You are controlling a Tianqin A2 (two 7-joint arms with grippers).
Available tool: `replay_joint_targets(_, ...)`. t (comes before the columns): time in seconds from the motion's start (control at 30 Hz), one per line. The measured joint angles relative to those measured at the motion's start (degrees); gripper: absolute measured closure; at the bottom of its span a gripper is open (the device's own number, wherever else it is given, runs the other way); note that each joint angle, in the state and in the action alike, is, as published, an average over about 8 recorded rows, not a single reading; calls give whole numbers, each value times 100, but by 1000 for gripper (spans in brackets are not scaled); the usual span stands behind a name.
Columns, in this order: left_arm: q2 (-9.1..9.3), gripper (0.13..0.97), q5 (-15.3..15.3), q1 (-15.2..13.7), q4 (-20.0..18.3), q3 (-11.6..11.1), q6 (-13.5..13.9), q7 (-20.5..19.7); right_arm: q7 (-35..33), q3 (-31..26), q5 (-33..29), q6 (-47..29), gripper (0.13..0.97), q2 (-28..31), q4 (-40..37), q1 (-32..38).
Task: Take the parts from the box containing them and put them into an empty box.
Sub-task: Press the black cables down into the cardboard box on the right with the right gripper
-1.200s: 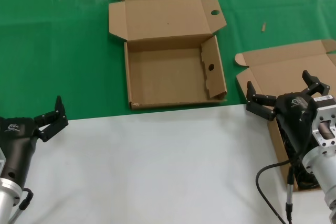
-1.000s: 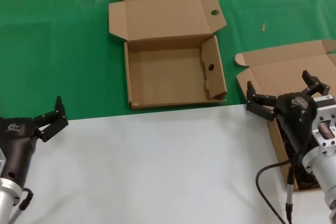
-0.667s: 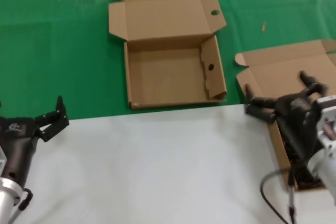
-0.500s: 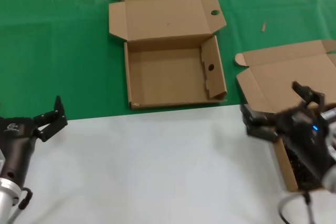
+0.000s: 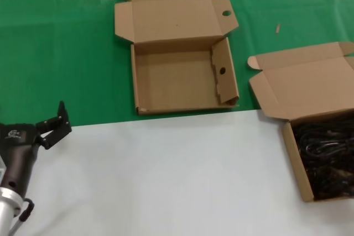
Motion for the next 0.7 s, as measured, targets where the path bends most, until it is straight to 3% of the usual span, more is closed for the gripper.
replay_joint_targets(0.13, 0, 132, 0, 0, 0, 0, 0, 0, -889, 327, -192, -550, 129, 269, -348, 139)
replay_joint_targets(0.27, 0, 132, 0, 0, 0, 0, 0, 0, -1380, 137, -356, -741, 129, 568, -721, 511)
replay_joint_targets(0.7, 0, 132, 0, 0, 0, 0, 0, 0, -1251, -1147, -1071, -530, 139, 1003, -1656, 1814)
